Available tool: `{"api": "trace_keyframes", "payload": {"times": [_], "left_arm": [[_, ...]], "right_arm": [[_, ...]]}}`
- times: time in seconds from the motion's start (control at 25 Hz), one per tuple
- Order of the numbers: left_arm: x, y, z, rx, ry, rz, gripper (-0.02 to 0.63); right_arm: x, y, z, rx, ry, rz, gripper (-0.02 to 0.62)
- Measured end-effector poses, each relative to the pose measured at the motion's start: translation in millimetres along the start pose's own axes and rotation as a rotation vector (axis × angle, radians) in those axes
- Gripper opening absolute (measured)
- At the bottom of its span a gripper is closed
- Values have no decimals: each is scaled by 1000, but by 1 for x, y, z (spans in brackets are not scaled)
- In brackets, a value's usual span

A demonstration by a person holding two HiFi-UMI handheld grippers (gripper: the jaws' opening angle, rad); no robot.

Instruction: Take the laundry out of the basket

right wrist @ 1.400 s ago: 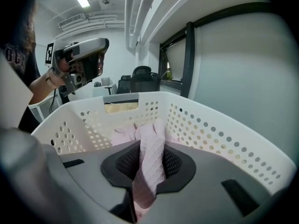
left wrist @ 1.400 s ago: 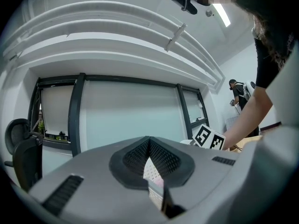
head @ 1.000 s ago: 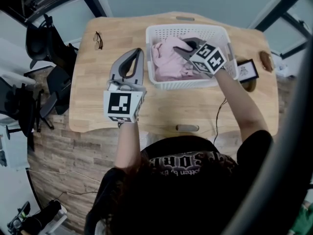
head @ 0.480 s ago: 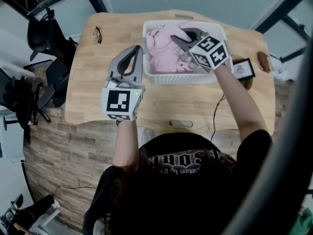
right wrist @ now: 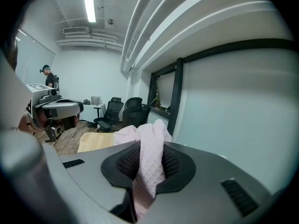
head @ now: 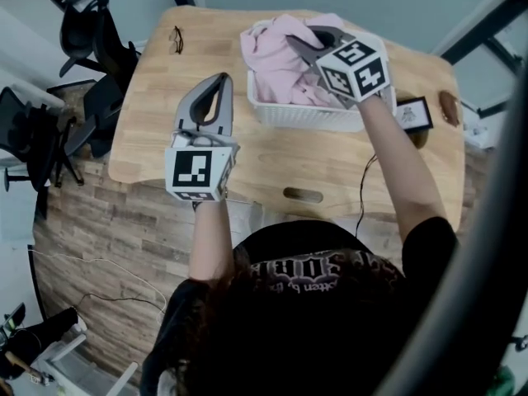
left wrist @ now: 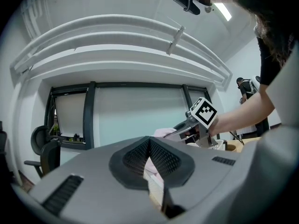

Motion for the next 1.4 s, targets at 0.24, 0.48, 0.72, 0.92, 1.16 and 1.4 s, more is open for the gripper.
{"api": "trace_keyframes", "payload": {"times": [0.24,0.48,0.72,0.92,1.16,1.4], "left_arm": [[25,8,-18,-26,-8,19,-3],[70,10,-31,-17,-59,36,-3],[114,12,-47,-26,-100,39,-3],[143,13,-53,-38,-116,28,-3],[162,17,-65,-50,-107,22,-3],[193,27,-74,-83,-70,34,-3]], "right_arm": [[17,29,5,-33,-34,-14,74],[28,68,8,-103,-157,-22,74],[44,95,10,-151,-259,9,72],[62,121,17,-165,-301,-5,72],[82,150,20,-195,-313,-12,72],[101,193,30,-268,-293,-33,72]]}}
Point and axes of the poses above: the fingertips, and each gripper's own axes: z forward along the fingers, x to its left, y out of its top, the point moved 6 cm from there along -z, backward along the fingers, and after that the axes turned 5 degrees about y, right-handed, at the moved point
